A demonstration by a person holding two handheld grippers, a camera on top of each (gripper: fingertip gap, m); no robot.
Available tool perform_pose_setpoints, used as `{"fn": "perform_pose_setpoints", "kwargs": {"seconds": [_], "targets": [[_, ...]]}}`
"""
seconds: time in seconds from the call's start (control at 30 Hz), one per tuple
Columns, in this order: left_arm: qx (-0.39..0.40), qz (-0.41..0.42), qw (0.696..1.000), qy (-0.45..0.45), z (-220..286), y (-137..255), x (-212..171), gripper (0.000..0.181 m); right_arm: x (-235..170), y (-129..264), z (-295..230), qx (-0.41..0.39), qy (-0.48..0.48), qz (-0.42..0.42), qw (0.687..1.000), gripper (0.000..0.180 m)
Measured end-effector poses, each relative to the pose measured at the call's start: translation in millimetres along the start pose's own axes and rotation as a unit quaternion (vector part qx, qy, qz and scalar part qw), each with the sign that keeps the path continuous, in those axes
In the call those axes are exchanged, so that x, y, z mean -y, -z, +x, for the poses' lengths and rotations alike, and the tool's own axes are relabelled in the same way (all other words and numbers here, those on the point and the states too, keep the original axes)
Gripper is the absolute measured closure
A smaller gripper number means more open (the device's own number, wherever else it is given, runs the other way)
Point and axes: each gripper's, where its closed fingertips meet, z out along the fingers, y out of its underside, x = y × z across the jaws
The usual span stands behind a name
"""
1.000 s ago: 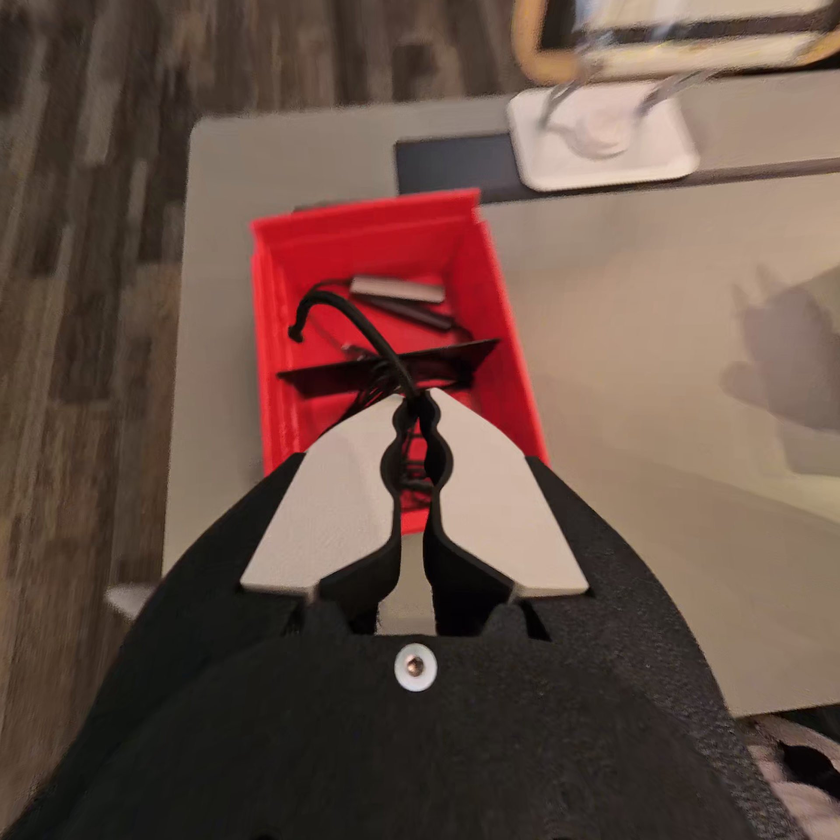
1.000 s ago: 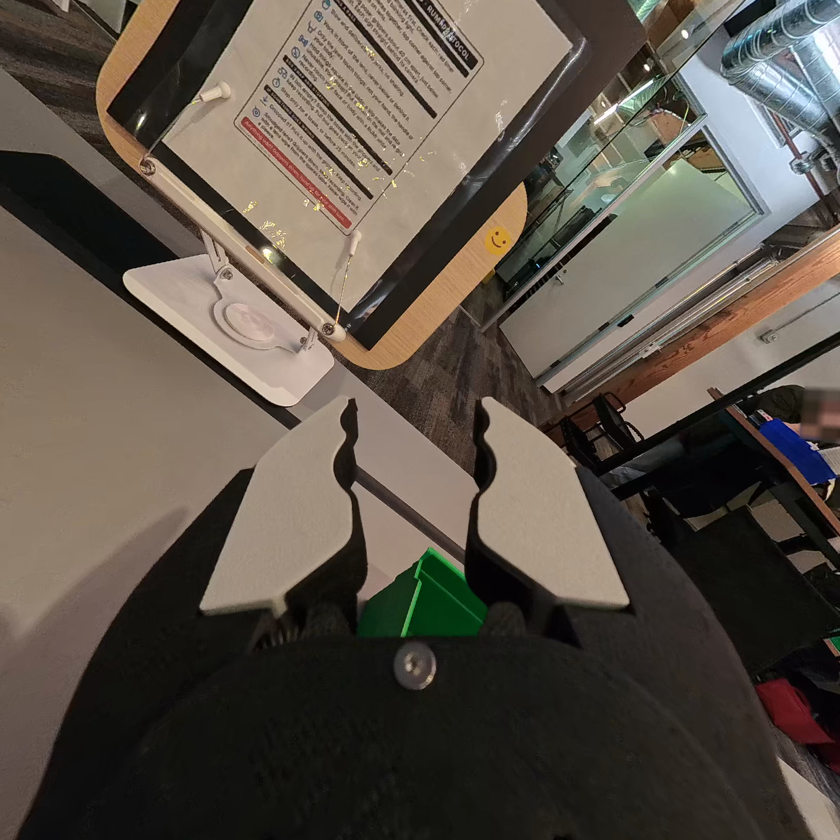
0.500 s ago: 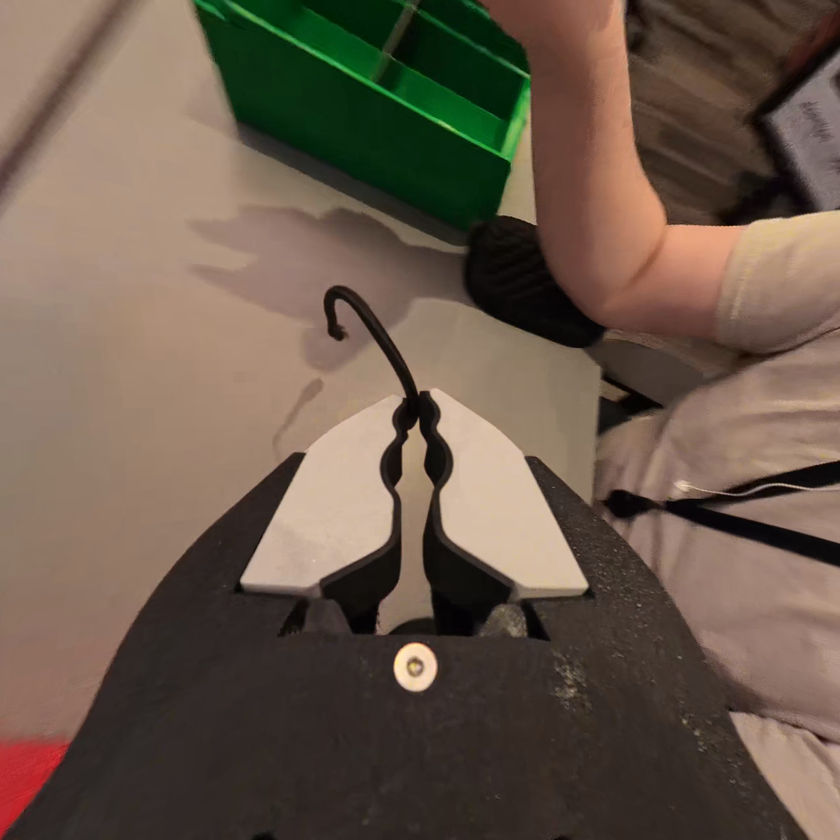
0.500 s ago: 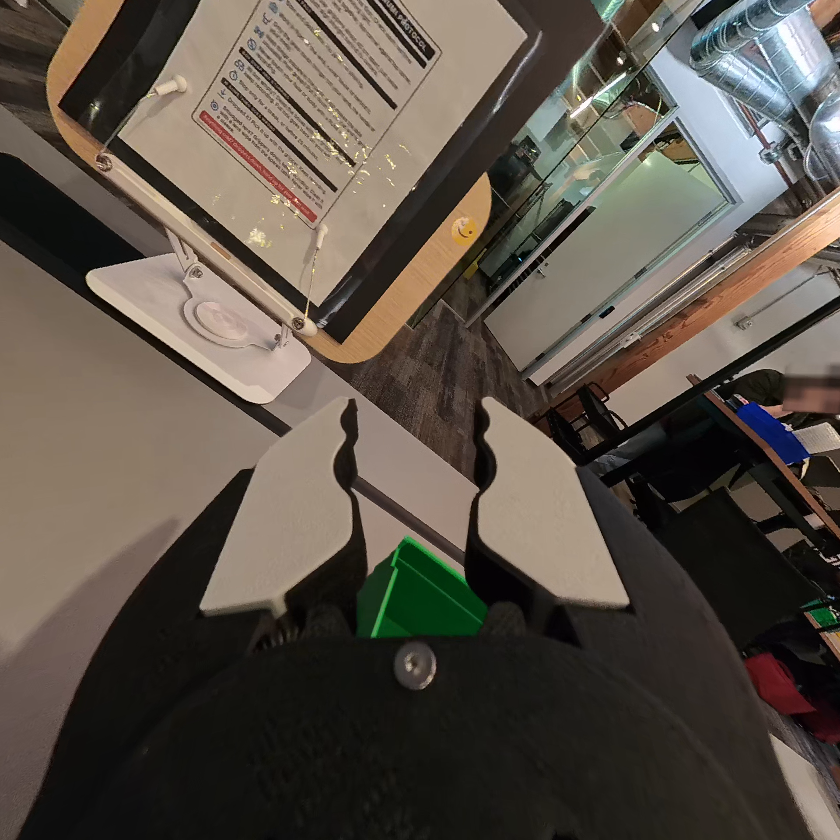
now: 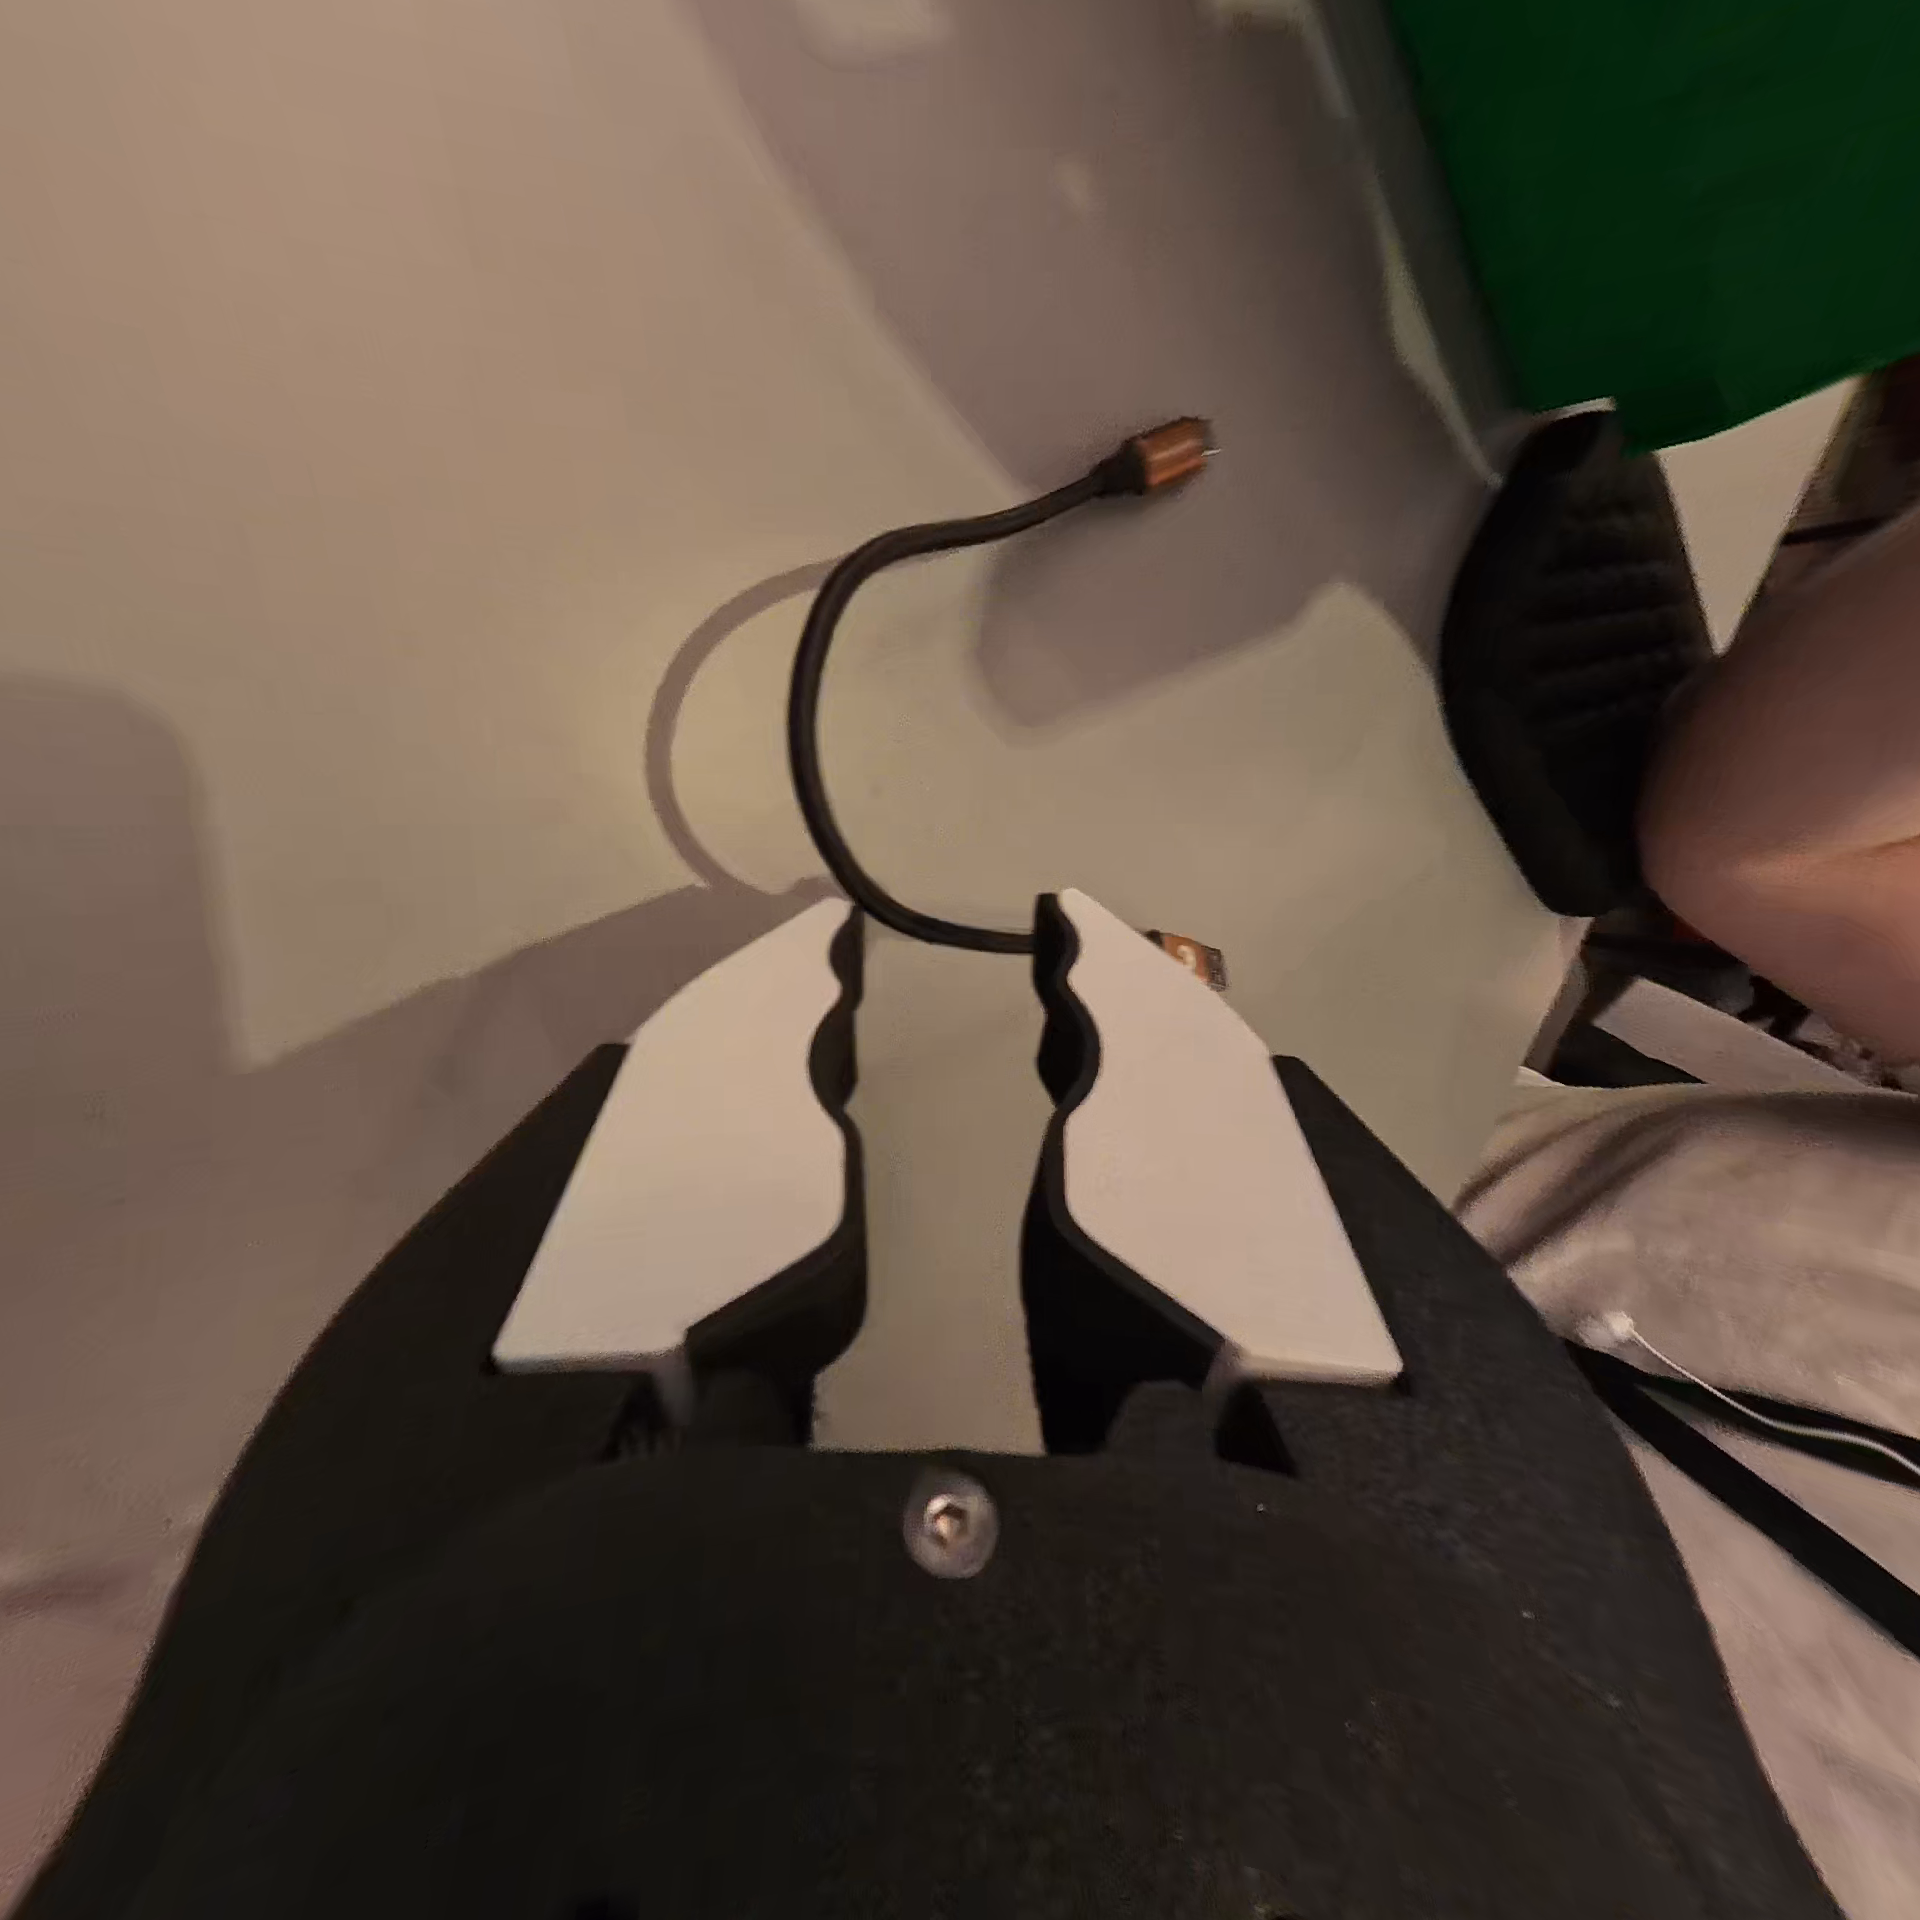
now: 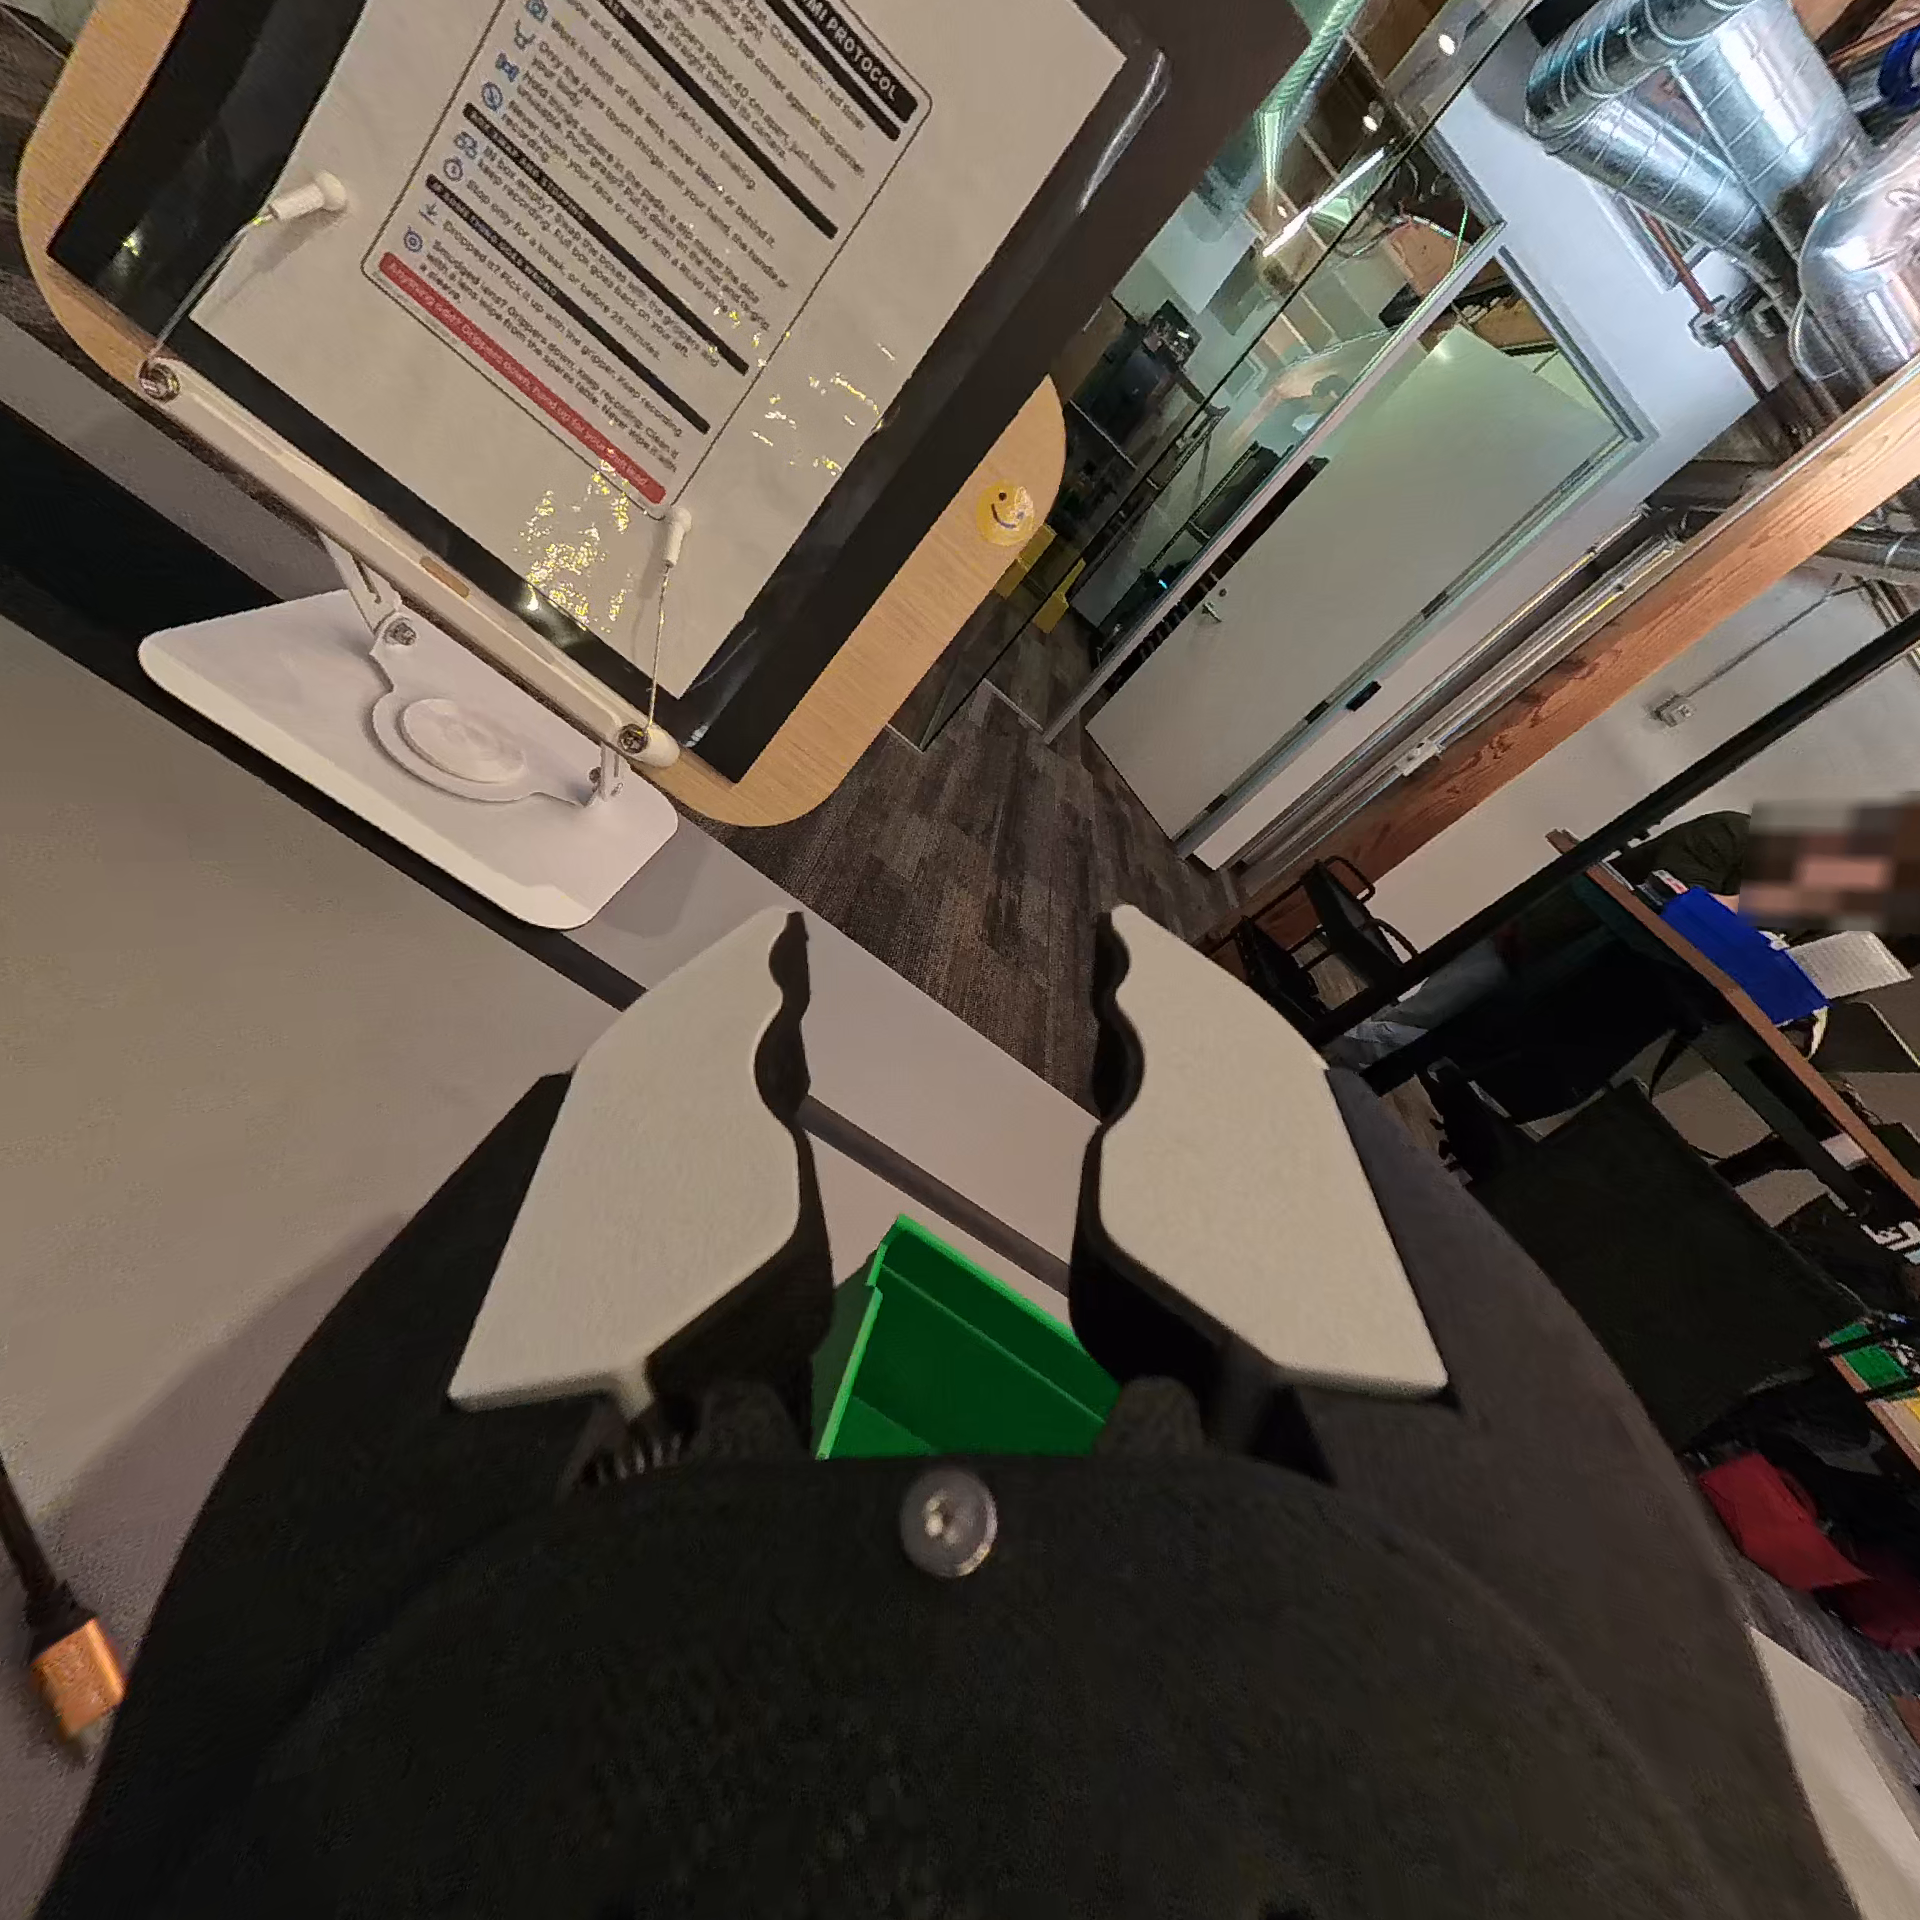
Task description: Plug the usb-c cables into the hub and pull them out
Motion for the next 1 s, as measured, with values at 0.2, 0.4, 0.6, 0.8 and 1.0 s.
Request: {"fn": "perform_pose_setpoints", "kwargs": {"seconds": [0.2,0.4,0.6,0.8,1.0], "targets": [[0.078,0.013,0.997,0.003,-23.8,13.5,3.0,0.130,3.1,3.5,2.6,-0.002,-0.004,0.008,1.000,0.125],[0.182,0.173,0.964,-0.082,12.0,140.5,8.7,0.134,5.2,4.4,3.9,0.001,-0.010,0.015,1.000,0.125],[0.349,0.266,0.892,0.105,-17.7,270.8,-131.2,0.128,7.3,1.9,-4.0,0.008,-0.001,0.015,1.000,0.124],[0.335,0.220,0.836,0.375,-64.8,276.4,-262.5,0.129,8.6,-1.9,-14.2,0.015,0.011,0.011,1.000,0.123],[0.249,0.107,0.862,0.429,-89.6,229.1,-281.0,0.129,5.7,-5.3,-17.3,0.016,0.018,0.004,1.000,0.122]]}}
